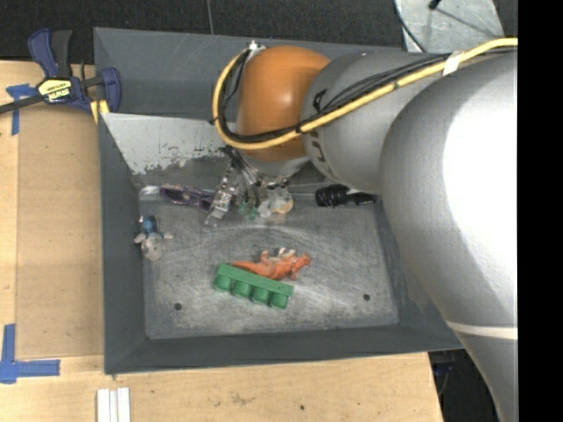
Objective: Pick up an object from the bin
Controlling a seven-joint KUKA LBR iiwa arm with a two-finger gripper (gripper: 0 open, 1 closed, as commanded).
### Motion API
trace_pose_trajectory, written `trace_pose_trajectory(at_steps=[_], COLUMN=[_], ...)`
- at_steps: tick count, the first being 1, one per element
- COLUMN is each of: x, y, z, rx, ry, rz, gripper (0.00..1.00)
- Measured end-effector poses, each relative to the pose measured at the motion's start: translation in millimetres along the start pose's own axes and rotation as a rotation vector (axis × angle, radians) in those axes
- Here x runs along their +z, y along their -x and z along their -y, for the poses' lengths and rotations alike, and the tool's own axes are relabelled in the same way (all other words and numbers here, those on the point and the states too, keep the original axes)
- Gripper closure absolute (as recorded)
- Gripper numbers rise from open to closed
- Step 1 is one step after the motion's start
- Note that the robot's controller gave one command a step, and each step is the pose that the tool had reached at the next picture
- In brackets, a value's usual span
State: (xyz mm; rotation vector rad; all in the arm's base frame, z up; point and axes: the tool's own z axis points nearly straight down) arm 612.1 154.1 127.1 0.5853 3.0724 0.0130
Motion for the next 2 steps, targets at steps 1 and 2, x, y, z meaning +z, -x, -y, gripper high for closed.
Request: trace_pose_trajectory(at_steps=[1, 2], x=[-23, -96], y=[-17.4, -16.7], z=[7, -7], rx=[0.006, -0.011], ry=[-0.019, -0.010], rz=[-0.018, -0.012], gripper=[1.00, 1.00])
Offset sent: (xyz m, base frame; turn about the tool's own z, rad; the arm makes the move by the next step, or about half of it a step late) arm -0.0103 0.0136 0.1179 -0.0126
